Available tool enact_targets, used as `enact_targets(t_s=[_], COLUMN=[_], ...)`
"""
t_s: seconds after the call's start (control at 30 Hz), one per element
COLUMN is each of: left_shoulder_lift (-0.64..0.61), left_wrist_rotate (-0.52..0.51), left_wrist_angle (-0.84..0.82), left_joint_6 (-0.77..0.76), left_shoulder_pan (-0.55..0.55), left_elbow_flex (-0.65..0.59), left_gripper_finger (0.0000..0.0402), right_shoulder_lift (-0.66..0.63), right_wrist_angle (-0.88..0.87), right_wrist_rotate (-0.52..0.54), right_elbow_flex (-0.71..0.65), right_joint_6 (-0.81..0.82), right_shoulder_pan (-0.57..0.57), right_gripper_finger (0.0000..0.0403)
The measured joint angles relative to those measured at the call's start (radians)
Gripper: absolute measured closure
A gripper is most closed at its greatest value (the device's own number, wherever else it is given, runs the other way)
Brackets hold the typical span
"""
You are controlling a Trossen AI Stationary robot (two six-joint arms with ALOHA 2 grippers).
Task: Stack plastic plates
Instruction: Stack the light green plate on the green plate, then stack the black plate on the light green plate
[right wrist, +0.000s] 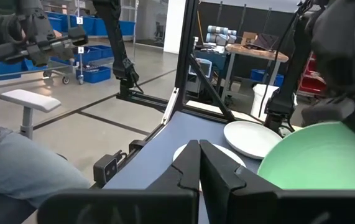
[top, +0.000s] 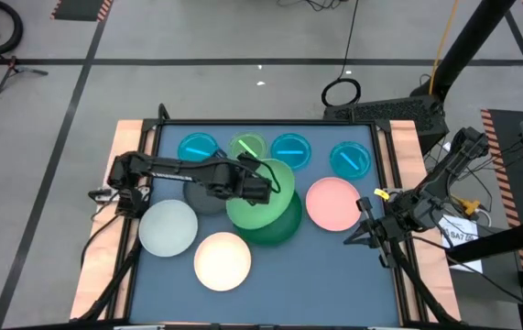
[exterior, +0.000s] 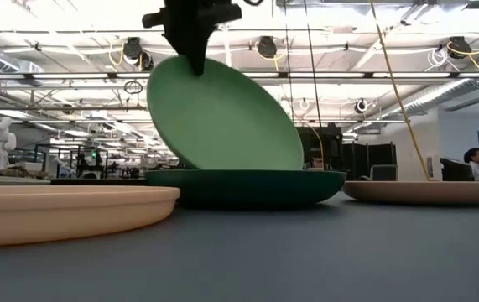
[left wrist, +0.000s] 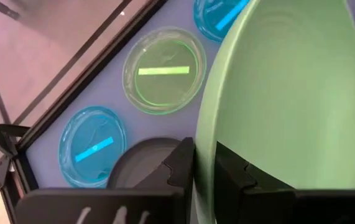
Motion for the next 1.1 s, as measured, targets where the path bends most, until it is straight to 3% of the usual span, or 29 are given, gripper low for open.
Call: enact_targets(t_s=[0.33, 0.43, 0.57, 0.67, 0.77, 0.9, 1.1], left_shoulder_lift=[0.041, 0.038, 0.033, 0.035, 0.025, -0.062, -0.299], left_wrist_rotate=[0.023, -0.017, -0.075, -0.075, -0.056, 0.022, 0.101], left_wrist_angle=[0.01, 0.004, 0.048, 0.096, 0.123, 0.202, 0.444], left_joint_6=[0.024, 0.076, 0.349, 0.612, 0.768, 0.848, 0.809], left_shoulder_pan=[0.007, 0.008, -0.012, -0.041, -0.062, -0.067, -0.07], left_elbow_flex=[-0.001, 0.0, 0.0, 0.0, -0.003, -0.1, -0.402], left_gripper_finger=[0.0356, 0.0356, 0.0355, 0.0355, 0.0355, 0.0355, 0.0355], right_shoulder_lift=[0.0, 0.0, 0.008, 0.043, 0.09, 0.121, 0.11], right_wrist_angle=[0.002, -0.02, -0.066, -0.098, -0.127, -0.145, -0.147], right_wrist_rotate=[0.0, 0.0, 0.041, 0.164, 0.292, 0.325, 0.339], right_elbow_flex=[0.0, 0.0, 0.0, 0.0, 0.0, 0.0, 0.023], right_joint_6=[0.013, 0.042, 0.114, 0.222, 0.331, 0.418, 0.418], right_shoulder_pan=[0.0, 0.0, 0.0, 0.0, -0.008, -0.045, -0.13], right_gripper_finger=[0.0403, 0.0403, 0.0403, 0.0403, 0.0403, 0.0403, 0.0403])
